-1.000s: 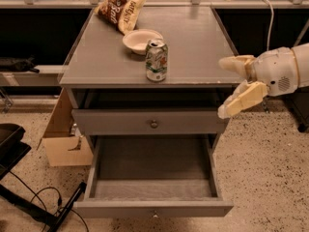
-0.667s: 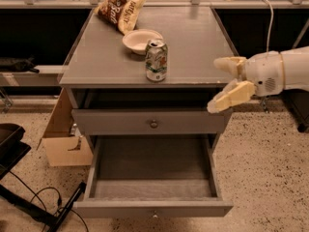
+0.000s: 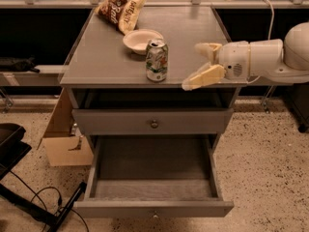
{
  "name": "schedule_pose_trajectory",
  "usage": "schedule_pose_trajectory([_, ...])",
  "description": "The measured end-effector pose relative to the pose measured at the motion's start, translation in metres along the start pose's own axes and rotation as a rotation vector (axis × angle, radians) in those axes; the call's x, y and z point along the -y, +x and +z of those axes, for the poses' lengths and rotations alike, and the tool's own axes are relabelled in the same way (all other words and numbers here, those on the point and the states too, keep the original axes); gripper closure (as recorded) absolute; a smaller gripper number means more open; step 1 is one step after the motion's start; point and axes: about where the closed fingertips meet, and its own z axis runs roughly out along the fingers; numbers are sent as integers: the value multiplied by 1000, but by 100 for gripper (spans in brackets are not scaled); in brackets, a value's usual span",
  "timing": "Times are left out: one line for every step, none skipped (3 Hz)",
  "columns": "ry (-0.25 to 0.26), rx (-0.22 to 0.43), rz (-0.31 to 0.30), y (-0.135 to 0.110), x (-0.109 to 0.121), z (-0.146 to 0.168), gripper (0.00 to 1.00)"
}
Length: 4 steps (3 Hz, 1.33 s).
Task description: Place 7up can into middle drawer
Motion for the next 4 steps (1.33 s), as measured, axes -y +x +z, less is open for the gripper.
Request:
schedule_pose_trajectory([-12, 50, -31, -17, 15, 26, 0])
schedule_pose_trajectory([-39, 88, -56, -31, 23, 53, 0])
schedule_pose_trajectory([-62, 112, -78, -39, 35, 84, 3])
schedule_pose_trajectory([-73, 110, -95, -40, 46, 107, 26])
